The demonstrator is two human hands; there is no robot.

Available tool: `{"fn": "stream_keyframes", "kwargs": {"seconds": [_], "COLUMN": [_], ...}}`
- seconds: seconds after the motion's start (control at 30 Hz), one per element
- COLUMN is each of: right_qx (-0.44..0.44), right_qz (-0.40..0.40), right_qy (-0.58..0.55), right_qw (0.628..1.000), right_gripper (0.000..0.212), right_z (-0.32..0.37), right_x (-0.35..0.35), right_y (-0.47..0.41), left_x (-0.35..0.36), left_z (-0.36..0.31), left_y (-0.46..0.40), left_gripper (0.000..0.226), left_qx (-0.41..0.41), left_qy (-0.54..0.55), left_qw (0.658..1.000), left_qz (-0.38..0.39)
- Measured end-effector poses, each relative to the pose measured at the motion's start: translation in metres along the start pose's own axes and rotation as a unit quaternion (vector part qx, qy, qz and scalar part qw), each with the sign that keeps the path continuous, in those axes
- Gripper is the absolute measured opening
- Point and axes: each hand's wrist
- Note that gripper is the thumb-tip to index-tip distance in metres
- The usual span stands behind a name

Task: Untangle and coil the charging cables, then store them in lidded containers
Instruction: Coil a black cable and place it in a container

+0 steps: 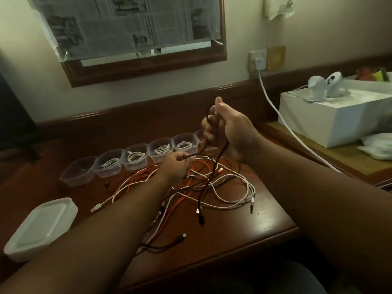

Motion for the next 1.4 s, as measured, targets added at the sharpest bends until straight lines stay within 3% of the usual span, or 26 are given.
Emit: {"fn": "stream_keyframes", "kwargs": {"seconds": [0.07, 0.13, 0.2, 0.27, 0.43, 0.57, 0.63, 0.7, 0.8, 0.87, 0.97, 1.03, 1.1, 1.17, 1.27, 1.33, 1.4], "right_qx": [0.02, 0.049, 0.063, 0.072, 0.082, 0.071, 0.073, 0.09, 0.077, 0.056, 0.071, 0.077, 0.061, 0.034, -0.001, -0.012, -0.016], "right_qz": [-0.05, -0.081, -0.069, -0.027, 0.021, 0.004, 0.014, 0.011, -0.007, -0.007, -0.071, -0.124, -0.14, -0.156, -0.223, -0.264, -0.284], "right_qy": [0.145, 0.328, 0.439, 0.481, 0.516, 0.574, 0.541, 0.433, 0.292, 0.249, 0.16, 0.095, 0.053, 0.058, 0.078, 0.08, 0.083], "right_qw": [0.988, 0.94, 0.894, 0.874, 0.852, 0.816, 0.838, 0.897, 0.953, 0.967, 0.982, 0.985, 0.987, 0.985, 0.972, 0.961, 0.955], "right_gripper": [0.025, 0.032, 0.044, 0.054, 0.086, 0.092, 0.091, 0.079, 0.028, 0.009, 0.019, 0.023, 0.024, 0.024, 0.023, 0.023, 0.022], "right_z": [-0.003, -0.01, -0.023, -0.032, -0.058, -0.082, -0.097, -0.108, -0.104, -0.094, -0.082, -0.07, -0.056, -0.044, -0.03, -0.024, -0.021], "right_x": [-0.009, -0.016, -0.021, -0.021, -0.017, -0.013, -0.009, -0.004, 0.007, 0.017, 0.03, 0.039, 0.044, 0.045, 0.04, 0.035, 0.036], "right_y": [-0.001, -0.003, -0.008, -0.009, -0.015, -0.013, -0.01, -0.009, -0.005, 0.0, -0.002, -0.005, -0.007, -0.008, -0.01, -0.009, -0.006], "left_x": [0.001, -0.003, -0.01, -0.019, -0.014, -0.009, -0.008, -0.008, -0.012, -0.018, -0.026, -0.032, -0.034, -0.033, -0.036, -0.044, -0.048], "left_z": [-0.001, -0.004, -0.011, -0.017, -0.036, -0.046, -0.046, -0.048, -0.054, -0.055, -0.05, -0.042, -0.03, -0.022, -0.019, -0.015, -0.01], "left_y": [-0.008, -0.018, -0.026, -0.028, -0.005, 0.017, 0.027, 0.035, 0.042, 0.046, 0.052, 0.058, 0.066, 0.082, 0.114, 0.131, 0.141], "left_gripper": [0.012, 0.014, 0.014, 0.018, 0.012, 0.007, 0.011, 0.016, 0.025, 0.031, 0.056, 0.064, 0.042, 0.033, 0.039, 0.037, 0.034], "left_qx": [0.021, 0.061, 0.092, 0.131, 0.272, 0.35, 0.415, 0.449, 0.446, 0.431, 0.341, 0.188, 0.016, -0.104, -0.21, -0.232, -0.219], "left_qy": [0.018, -0.016, -0.056, -0.106, -0.108, -0.134, -0.209, -0.244, -0.207, -0.17, -0.098, -0.099, -0.107, -0.007, 0.171, 0.209, 0.19], "left_qw": [0.998, 0.994, 0.987, 0.976, 0.956, 0.924, 0.878, 0.851, 0.863, 0.883, 0.935, 0.977, 0.994, 0.992, 0.955, 0.932, 0.933], "left_qz": [-0.05, -0.089, -0.12, -0.141, -0.025, 0.08, 0.111, 0.124, 0.116, 0.078, -0.023, -0.031, 0.03, 0.07, 0.122, 0.183, 0.212]}}
Point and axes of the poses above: each hand's wrist, its own y-axis away from the middle knuckle, its own x-axis out of the palm, z = x × y, and after that the axes turned 13 degrees about y, right-handed
